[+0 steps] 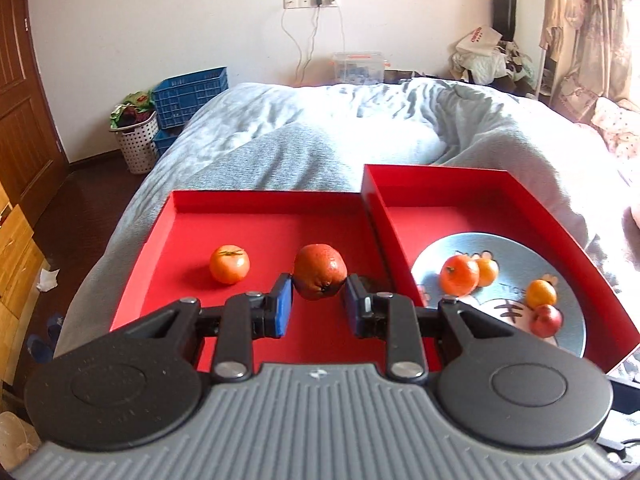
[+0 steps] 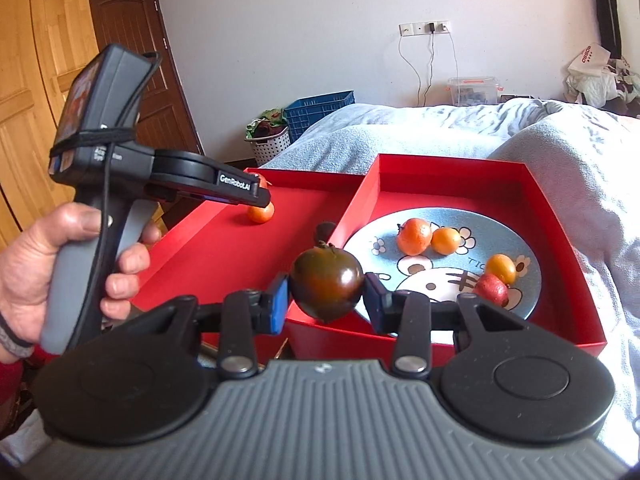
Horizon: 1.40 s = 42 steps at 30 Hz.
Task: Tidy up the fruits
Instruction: 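Carry both tomatoes toward the tiger plate, then lower the red tomato onto the tiger plate and open the left tool, then lower the dark tomato onto the plate and open the right tool while the left tool returns to the box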
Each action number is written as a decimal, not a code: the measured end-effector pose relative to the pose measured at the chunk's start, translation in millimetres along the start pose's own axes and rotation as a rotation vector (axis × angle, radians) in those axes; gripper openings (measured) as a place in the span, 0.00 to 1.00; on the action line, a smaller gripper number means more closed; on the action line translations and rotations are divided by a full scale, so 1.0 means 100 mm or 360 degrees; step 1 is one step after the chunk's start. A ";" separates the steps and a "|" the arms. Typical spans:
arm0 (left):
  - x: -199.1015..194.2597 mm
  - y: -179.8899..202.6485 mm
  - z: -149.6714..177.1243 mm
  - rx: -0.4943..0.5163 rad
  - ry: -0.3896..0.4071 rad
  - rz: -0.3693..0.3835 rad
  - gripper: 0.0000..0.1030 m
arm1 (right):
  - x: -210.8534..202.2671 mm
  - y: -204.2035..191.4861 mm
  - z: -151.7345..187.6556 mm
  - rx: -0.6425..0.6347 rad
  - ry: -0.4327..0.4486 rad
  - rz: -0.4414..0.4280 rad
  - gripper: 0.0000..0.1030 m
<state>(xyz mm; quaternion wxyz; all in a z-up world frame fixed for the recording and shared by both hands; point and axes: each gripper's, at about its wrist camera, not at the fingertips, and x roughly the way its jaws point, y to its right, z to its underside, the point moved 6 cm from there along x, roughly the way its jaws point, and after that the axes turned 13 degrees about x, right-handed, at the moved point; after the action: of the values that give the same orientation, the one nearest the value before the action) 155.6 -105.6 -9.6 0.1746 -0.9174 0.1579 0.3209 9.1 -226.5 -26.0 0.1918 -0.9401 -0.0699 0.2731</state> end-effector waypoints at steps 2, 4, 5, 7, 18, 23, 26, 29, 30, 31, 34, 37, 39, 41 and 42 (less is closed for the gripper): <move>-0.01 0.19 -0.06 0.0035 0.0011 0.0049 0.32 | -0.03 0.06 -0.01 0.0017 0.0011 0.0012 0.41; 0.00 0.38 -0.11 0.0070 0.0015 0.0092 0.32 | -0.05 0.11 -0.02 0.0033 0.0019 0.0022 0.41; 0.01 0.49 -0.13 0.0090 0.0016 0.0114 0.32 | -0.06 0.14 -0.02 0.0037 0.0021 0.0027 0.41; 0.05 0.66 -0.15 0.0117 0.0010 0.0155 0.32 | -0.08 0.20 -0.02 0.0049 0.0028 0.0041 0.41; 0.40 1.34 -0.03 0.0200 -0.0087 0.0311 0.32 | -0.21 0.63 -0.04 0.0164 0.0071 0.0148 0.41; 0.55 1.35 0.07 0.0171 -0.0148 0.0328 0.32 | -0.18 0.65 -0.01 0.0165 0.0051 0.0154 0.41; 0.58 1.34 0.09 0.0175 -0.0155 0.0323 0.32 | -0.16 0.65 0.00 0.0161 0.0043 0.0155 0.41; 0.58 1.31 0.09 0.0194 -0.0146 0.0317 0.33 | -0.17 0.64 0.00 0.0156 0.0040 0.0158 0.41; 0.57 1.31 0.09 0.0196 -0.0146 0.0317 0.33 | -0.16 0.65 -0.01 0.0157 0.0041 0.0162 0.41; 0.56 1.30 0.09 0.0198 -0.0145 0.0321 0.33 | -0.17 0.64 -0.01 0.0157 0.0043 0.0166 0.41; 0.50 1.28 0.07 0.0202 -0.0119 0.0333 0.38 | -0.16 0.65 -0.01 0.0162 0.0043 0.0172 0.41; 0.38 1.27 0.03 0.0211 -0.0070 0.0326 0.46 | -0.16 0.64 0.00 0.0153 0.0037 0.0176 0.41; 0.31 1.25 0.00 0.0221 -0.0039 0.0322 0.46 | -0.16 0.64 0.00 0.0150 0.0036 0.0178 0.41; 0.23 1.23 -0.03 0.0223 -0.0011 0.0321 0.47 | -0.16 0.63 0.00 0.0148 0.0036 0.0181 0.41; 0.19 1.21 -0.03 0.0223 -0.0001 0.0321 0.47 | -0.16 0.63 0.00 0.0147 0.0036 0.0183 0.41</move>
<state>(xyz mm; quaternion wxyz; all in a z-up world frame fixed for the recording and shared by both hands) 123.0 -217.8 -46.0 0.2051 -0.8823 0.2715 0.3252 -2.4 -288.2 -43.6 0.2197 -0.9358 -0.0011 0.2759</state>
